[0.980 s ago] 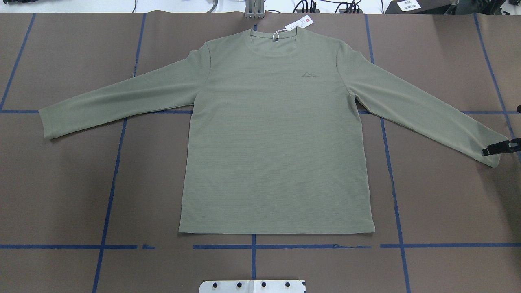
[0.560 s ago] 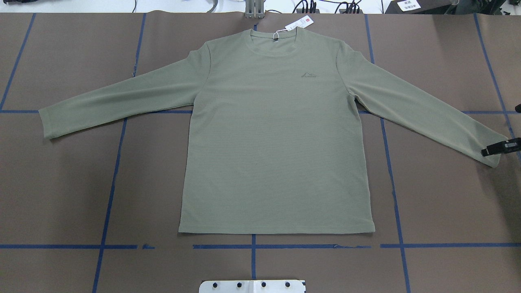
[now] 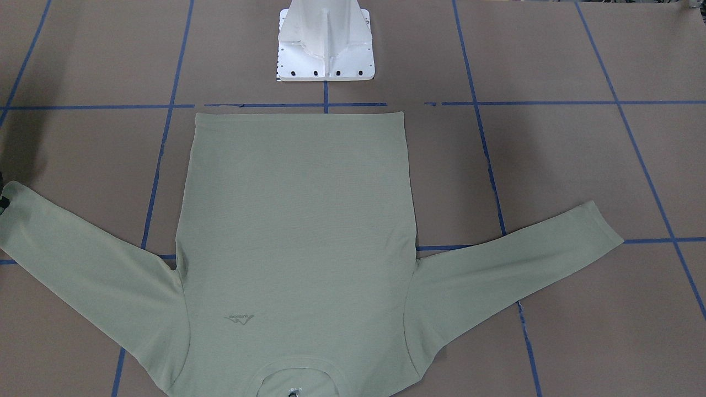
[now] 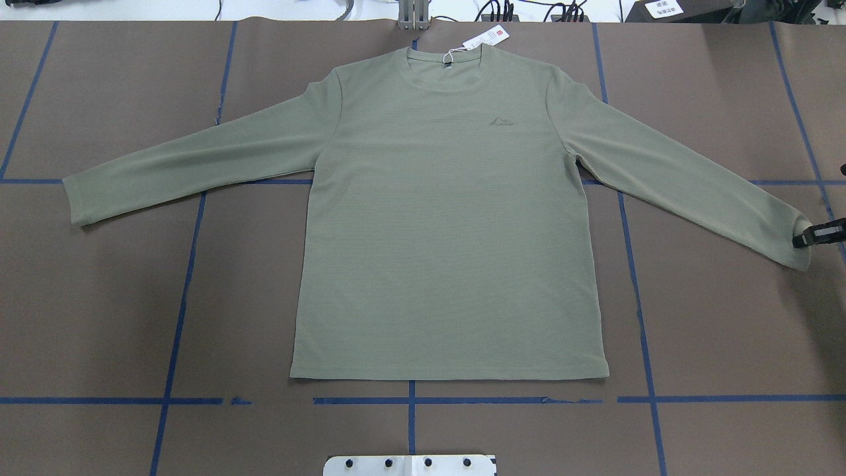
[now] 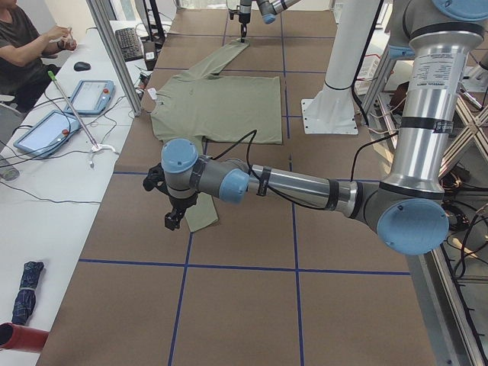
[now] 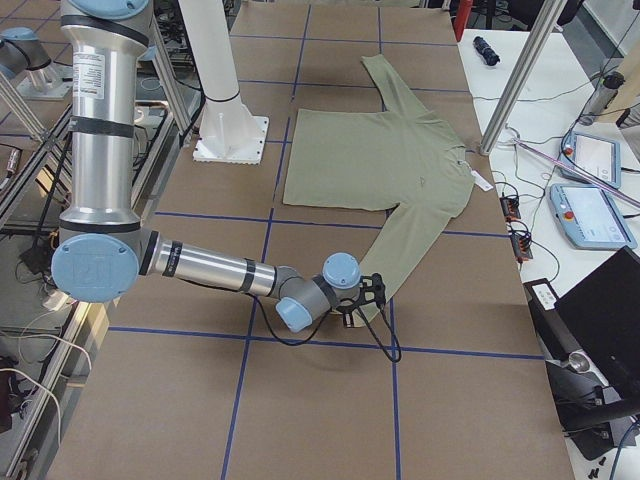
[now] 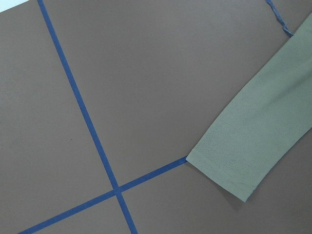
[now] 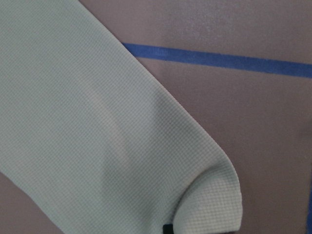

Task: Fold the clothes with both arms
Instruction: 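Lower the right gripper onto the sleeve cuff nearest it and grasp, then carry the grasped sleeve with the right gripper across the shirt body, then release the sleeve and lift the right gripper back toward its side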

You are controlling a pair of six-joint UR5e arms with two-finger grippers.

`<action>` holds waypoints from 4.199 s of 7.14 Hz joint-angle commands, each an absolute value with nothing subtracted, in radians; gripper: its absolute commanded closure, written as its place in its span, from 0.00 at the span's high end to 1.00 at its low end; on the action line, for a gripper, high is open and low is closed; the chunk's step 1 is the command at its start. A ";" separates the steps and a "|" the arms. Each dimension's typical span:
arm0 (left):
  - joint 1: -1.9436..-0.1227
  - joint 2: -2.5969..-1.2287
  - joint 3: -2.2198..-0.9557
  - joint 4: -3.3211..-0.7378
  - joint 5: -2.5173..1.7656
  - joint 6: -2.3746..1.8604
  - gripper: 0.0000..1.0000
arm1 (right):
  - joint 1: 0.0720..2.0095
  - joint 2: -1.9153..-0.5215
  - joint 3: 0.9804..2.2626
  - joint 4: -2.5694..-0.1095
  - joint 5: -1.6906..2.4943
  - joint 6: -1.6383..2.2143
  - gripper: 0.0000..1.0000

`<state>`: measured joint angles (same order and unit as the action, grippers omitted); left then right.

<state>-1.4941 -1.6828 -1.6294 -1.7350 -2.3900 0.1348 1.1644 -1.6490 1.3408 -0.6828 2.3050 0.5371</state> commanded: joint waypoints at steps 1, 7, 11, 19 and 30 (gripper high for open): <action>-1.494 -1.683 -1.634 -1.735 -2.390 0.132 1.00 | 1.192 -1.626 1.383 -0.733 2.313 0.540 0.00; -1.494 -1.690 -1.640 -1.729 -2.387 0.129 1.00 | 1.091 -1.050 1.614 -1.499 2.301 0.669 0.00; -1.493 -1.692 -1.632 -1.729 -2.378 0.132 1.00 | 0.917 -0.691 1.540 -1.483 2.290 0.907 0.00; -1.491 -1.692 -1.621 -1.730 -2.379 0.129 1.00 | 0.512 -0.648 1.398 -1.255 1.806 1.066 0.00; -1.213 -1.665 -1.632 -2.057 -2.220 -0.435 1.00 | 0.540 -0.656 1.486 -1.462 1.776 1.197 1.00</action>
<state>-1.3129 -1.6817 -1.6306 -1.9381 -2.2728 -0.2303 0.5062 -0.5712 1.3490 -1.3483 1.7691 1.2000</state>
